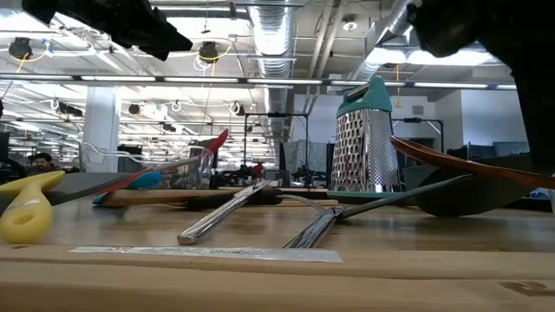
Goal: Pick & Place Kitchen Items
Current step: Put the right dark brown wooden spoon into the left transparent bin
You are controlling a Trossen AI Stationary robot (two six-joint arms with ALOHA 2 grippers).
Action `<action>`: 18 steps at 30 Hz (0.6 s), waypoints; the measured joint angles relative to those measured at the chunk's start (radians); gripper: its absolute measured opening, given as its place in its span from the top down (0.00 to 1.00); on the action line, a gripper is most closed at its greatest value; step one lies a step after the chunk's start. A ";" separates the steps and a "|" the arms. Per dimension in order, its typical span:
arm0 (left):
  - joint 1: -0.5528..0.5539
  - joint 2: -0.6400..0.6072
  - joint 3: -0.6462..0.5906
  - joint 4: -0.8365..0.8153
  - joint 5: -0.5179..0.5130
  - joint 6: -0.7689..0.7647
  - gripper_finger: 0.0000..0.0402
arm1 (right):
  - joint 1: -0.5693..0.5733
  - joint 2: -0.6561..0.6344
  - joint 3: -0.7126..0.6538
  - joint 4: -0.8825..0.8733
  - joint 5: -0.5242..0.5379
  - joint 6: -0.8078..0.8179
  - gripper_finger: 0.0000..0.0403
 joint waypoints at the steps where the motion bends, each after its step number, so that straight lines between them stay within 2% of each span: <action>1: 0.000 0.000 0.000 0.000 0.000 0.000 0.99 | 0.000 0.000 -0.012 0.015 0.000 0.000 0.33; 11: 0.000 0.000 0.000 0.002 0.004 -0.001 0.99 | -0.001 0.000 -0.077 0.087 0.000 0.000 0.35; 14: 0.000 0.000 0.000 0.002 0.004 -0.001 0.99 | -0.001 0.000 -0.077 0.087 0.000 -0.006 0.40; 18: 0.000 0.000 0.000 0.002 0.003 0.000 0.99 | -0.001 0.000 -0.077 0.087 0.000 -0.007 0.53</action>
